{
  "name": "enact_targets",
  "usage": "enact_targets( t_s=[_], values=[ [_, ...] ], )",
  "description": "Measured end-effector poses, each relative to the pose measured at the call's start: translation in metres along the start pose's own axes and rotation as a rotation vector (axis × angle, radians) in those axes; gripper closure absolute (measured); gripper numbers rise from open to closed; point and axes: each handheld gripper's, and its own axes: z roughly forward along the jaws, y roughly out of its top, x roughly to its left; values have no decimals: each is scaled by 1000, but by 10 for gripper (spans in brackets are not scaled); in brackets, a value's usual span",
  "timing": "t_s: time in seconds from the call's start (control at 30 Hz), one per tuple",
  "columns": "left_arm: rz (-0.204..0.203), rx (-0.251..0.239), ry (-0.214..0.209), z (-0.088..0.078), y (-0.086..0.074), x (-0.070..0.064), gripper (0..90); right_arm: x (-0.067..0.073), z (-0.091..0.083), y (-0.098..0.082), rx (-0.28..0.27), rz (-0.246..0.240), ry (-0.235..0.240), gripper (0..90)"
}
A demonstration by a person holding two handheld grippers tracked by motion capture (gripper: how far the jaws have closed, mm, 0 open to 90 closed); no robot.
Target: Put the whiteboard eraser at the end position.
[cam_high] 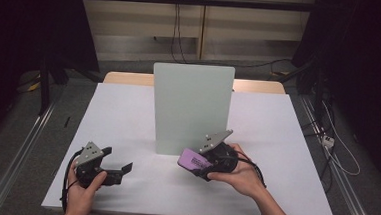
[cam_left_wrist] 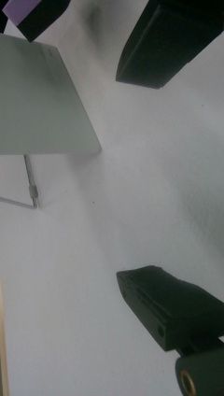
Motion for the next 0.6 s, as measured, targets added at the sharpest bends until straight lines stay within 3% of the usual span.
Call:
enact_targets(
  t_s=[0.23,0.6],
  values=[
    [10,9,-5,4,2,-1,54,-3,10,0,27,39,23,415],
    [5,10,1,3,1,-1,54,1,26,3,99,23,62,415]
  ],
)
